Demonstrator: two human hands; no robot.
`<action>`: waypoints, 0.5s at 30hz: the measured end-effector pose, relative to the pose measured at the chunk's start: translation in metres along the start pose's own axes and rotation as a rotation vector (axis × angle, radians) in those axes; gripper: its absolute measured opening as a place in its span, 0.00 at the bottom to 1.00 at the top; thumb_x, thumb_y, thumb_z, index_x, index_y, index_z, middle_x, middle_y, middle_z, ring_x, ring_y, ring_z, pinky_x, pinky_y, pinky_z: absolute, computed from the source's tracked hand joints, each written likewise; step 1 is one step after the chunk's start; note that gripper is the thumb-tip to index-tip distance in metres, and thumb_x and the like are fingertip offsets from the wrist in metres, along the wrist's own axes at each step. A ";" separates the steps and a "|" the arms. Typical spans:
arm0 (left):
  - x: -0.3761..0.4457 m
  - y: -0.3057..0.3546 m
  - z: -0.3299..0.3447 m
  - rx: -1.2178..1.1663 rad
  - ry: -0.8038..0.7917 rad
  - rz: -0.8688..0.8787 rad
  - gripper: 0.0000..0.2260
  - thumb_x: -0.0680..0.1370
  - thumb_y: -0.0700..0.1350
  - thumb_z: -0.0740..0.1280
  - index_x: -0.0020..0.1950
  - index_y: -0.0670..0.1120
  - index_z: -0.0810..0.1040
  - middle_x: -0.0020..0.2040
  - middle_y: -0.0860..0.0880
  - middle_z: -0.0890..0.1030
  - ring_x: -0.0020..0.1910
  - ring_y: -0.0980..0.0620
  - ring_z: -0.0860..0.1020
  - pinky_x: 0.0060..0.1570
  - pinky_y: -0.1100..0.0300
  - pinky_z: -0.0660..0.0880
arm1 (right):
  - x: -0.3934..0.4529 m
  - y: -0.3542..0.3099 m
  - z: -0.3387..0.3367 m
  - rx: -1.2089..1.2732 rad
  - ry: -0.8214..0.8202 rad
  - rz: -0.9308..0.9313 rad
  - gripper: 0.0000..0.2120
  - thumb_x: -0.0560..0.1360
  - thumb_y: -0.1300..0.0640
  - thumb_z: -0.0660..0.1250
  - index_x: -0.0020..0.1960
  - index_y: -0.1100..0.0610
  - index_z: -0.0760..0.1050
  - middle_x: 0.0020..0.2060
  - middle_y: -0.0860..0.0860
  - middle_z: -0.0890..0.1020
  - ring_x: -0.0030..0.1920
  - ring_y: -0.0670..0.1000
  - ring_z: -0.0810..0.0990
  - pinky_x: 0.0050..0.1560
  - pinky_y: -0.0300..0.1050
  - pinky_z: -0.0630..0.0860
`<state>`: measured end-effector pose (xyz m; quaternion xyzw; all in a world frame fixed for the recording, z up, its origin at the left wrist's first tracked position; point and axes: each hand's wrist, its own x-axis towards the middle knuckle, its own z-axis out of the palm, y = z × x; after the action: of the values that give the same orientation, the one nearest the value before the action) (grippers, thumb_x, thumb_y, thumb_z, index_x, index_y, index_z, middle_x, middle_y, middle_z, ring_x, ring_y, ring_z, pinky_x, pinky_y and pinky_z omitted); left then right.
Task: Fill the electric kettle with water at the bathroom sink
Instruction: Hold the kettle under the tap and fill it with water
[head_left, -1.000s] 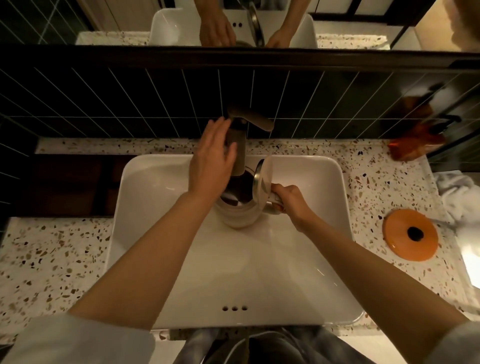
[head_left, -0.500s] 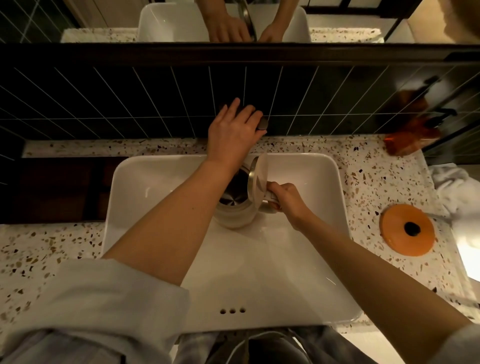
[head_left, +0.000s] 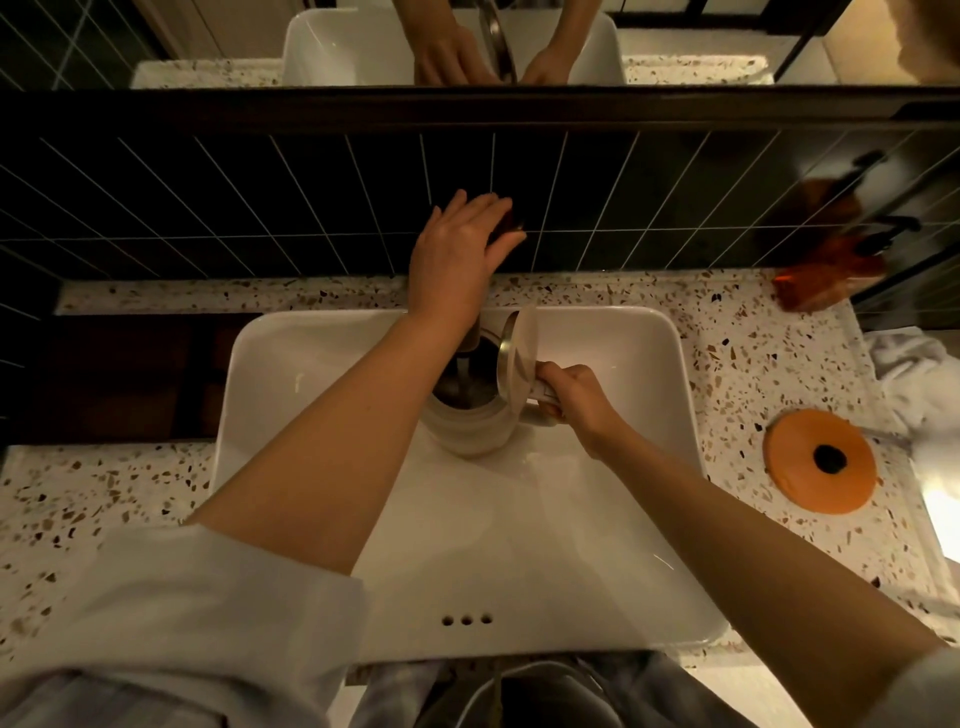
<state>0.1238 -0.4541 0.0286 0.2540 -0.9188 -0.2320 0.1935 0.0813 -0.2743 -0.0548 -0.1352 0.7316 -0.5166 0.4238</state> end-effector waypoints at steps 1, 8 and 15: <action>-0.001 0.001 0.000 -0.050 -0.011 -0.021 0.21 0.79 0.51 0.65 0.70 0.45 0.73 0.71 0.44 0.74 0.73 0.42 0.66 0.73 0.48 0.57 | 0.000 0.000 0.000 -0.001 0.003 0.004 0.20 0.77 0.53 0.62 0.29 0.62 0.70 0.22 0.55 0.69 0.23 0.46 0.67 0.30 0.38 0.66; -0.047 -0.015 -0.007 -0.388 0.147 -0.335 0.24 0.79 0.50 0.65 0.74 0.47 0.68 0.76 0.48 0.66 0.77 0.51 0.58 0.74 0.56 0.55 | 0.004 0.005 -0.001 -0.015 -0.010 0.002 0.24 0.77 0.52 0.61 0.36 0.75 0.74 0.24 0.56 0.69 0.24 0.47 0.68 0.32 0.41 0.67; -0.115 -0.037 0.000 -0.751 0.192 -0.901 0.29 0.76 0.50 0.70 0.75 0.47 0.65 0.73 0.49 0.70 0.72 0.51 0.67 0.68 0.57 0.65 | 0.002 0.005 -0.002 -0.027 -0.017 -0.005 0.25 0.77 0.52 0.60 0.36 0.75 0.74 0.23 0.56 0.70 0.25 0.47 0.69 0.33 0.40 0.68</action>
<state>0.2290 -0.4185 -0.0179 0.5529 -0.5541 -0.5764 0.2349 0.0795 -0.2726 -0.0599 -0.1471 0.7345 -0.5066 0.4269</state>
